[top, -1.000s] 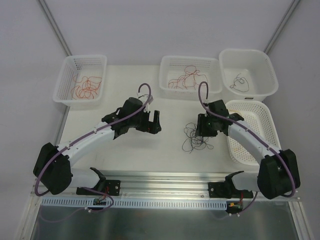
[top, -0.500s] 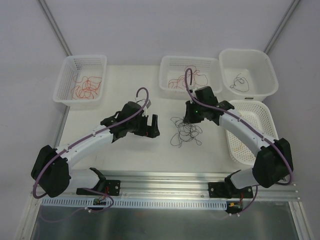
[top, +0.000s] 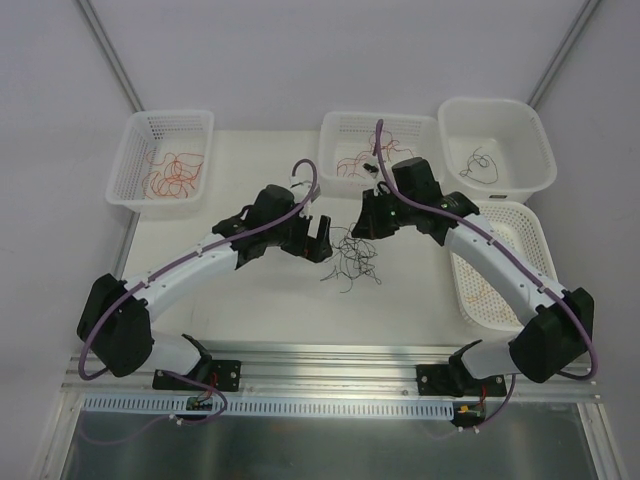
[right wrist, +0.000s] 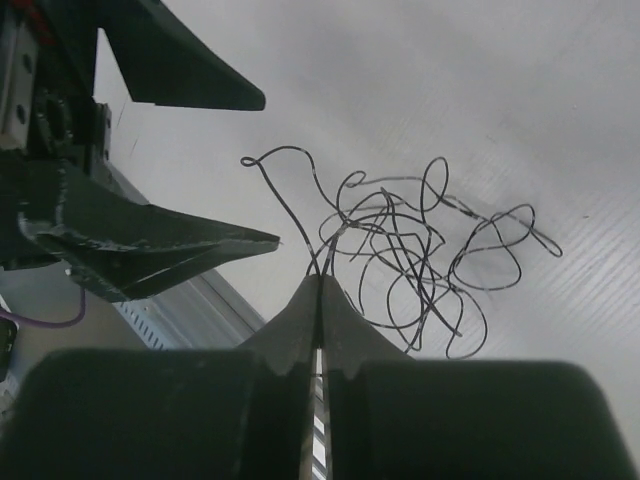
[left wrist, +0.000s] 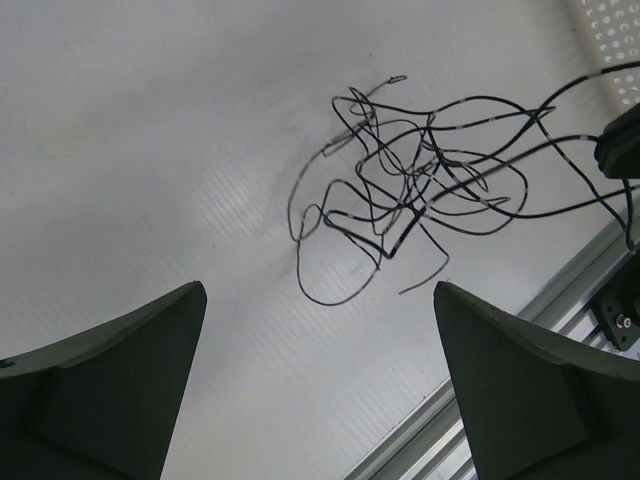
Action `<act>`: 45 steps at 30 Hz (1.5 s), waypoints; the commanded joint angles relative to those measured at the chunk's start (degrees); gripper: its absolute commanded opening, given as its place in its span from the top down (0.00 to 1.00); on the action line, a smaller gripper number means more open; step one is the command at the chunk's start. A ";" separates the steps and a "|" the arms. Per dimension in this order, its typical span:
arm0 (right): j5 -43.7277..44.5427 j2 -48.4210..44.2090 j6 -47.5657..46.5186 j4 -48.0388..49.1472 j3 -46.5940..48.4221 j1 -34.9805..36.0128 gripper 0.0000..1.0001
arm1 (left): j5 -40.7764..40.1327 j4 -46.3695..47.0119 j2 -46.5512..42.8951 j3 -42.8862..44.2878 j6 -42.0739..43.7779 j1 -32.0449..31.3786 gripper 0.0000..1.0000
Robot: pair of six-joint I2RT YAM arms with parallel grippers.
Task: Untangle the cables
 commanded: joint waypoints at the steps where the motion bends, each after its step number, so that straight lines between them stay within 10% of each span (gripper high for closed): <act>1: -3.79 -2.38 -0.03 0.68 2.59 0.95 0.99 | 2.22 4.15 0.89 1.81 1.30 -0.59 0.01; 10: -5.11 -3.43 2.25 1.47 0.93 2.44 0.99 | 5.64 10.49 3.44 2.60 0.41 -0.85 0.16; 12: -4.85 -4.22 2.43 1.56 -0.04 2.44 0.99 | 6.87 11.63 3.26 2.08 0.68 -0.85 0.34; 16: -2.92 -6.06 2.25 0.78 -1.36 2.44 0.99 | 8.37 11.64 2.30 0.93 1.55 -0.77 1.00; 32: 6.49 -16.61 -3.46 -11.00 -5.76 -9.77 0.99 | -12.51 -4.24 -14.58 -4.87 1.82 22.51 1.00; 45: 5.18 -21.27 -7.06 -19.18 17.49 -17.51 0.99 | -13.16 -14.03 -11.16 -4.96 -6.53 45.20 1.00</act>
